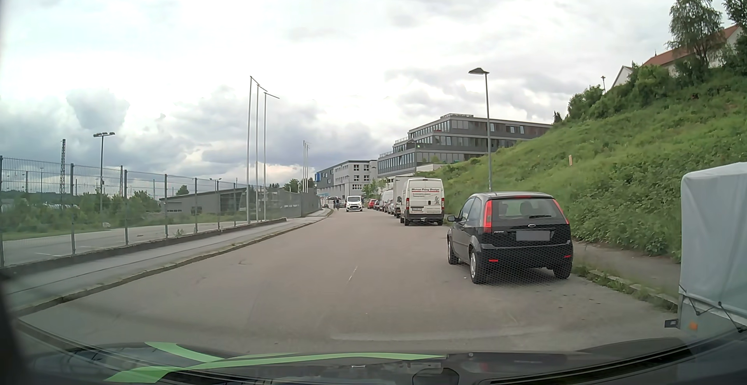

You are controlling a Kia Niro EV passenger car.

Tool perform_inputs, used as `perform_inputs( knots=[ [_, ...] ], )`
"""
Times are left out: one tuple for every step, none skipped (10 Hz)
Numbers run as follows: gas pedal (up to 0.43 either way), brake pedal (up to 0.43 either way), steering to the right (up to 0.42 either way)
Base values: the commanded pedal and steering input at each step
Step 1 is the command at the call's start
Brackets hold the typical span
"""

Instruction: Follow the waypoints while adhering to traffic rules and regulations

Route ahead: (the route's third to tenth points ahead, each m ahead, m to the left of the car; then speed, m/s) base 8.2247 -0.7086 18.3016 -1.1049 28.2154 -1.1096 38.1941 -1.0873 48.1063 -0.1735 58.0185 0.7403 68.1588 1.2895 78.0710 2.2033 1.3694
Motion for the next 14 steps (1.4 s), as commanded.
perform_inputs(
  knots=[
    [0.0,0.024,-0.009],
    [0.0,0.024,-0.009],
    [0.0,0.024,-0.009],
    [0.0,0.024,-0.009],
    [0.0,0.018,-0.009],
    [0.0,0.0,-0.008],
    [0.0,0.0,-0.008],
    [0.0,0.091,-0.008],
    [0.0,0.165,-0.008],
    [0.0,0.152,-0.008],
    [0.0,0.134,-0.008],
    [0.0,0.134,-0.008],
    [0.0,0.134,-0.008],
    [0.0,0.146,-0.008]
  ],
)
